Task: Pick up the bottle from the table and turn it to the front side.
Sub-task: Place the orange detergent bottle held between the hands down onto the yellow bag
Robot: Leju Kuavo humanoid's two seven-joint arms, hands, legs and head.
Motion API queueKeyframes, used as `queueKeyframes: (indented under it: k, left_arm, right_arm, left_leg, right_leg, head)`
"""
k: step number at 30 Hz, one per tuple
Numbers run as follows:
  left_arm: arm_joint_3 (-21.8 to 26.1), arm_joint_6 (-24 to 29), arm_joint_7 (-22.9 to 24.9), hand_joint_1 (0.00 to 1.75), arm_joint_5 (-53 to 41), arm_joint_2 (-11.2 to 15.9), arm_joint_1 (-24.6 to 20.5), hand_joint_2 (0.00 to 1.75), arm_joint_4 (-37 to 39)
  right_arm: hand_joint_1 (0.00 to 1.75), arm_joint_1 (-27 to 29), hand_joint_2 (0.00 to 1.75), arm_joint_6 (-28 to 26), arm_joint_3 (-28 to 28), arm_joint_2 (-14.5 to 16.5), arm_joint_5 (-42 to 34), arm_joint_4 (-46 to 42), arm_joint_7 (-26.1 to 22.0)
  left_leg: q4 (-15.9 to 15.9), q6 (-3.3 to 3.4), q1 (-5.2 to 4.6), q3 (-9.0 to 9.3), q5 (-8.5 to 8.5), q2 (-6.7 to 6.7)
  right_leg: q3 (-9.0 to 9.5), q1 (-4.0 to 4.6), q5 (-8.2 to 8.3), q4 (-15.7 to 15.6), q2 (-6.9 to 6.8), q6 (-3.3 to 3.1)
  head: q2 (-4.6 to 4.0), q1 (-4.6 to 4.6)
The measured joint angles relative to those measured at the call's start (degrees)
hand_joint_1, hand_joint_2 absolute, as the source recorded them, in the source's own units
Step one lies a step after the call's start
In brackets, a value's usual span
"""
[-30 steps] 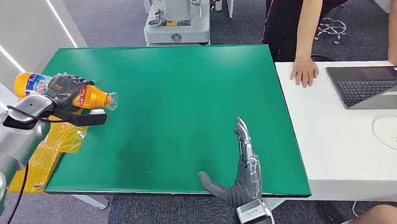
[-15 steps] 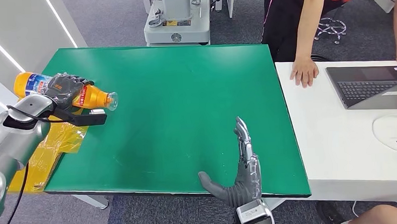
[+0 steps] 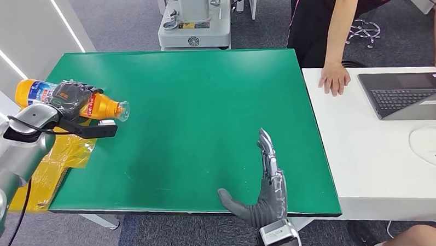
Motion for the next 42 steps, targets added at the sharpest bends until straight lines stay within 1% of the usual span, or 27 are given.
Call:
queueKeyframes:
  k: [42]
  left_arm:
    - [0.00, 0.00, -0.01, 1.75, -0.01, 0.00, 0.00, 1.75, 0.00]
  right_arm:
    - [0.00, 0.00, 1.75, 0.00, 0.00, 0.00, -0.01, -0.13, 0.00]
  left_leg:
    - [0.00, 0.00, 0.00, 0.00, 0.00, 0.00]
  right_leg:
    - [0.00, 0.00, 0.00, 0.00, 0.00, 0.00]
  head:
    - [0.00, 0.00]
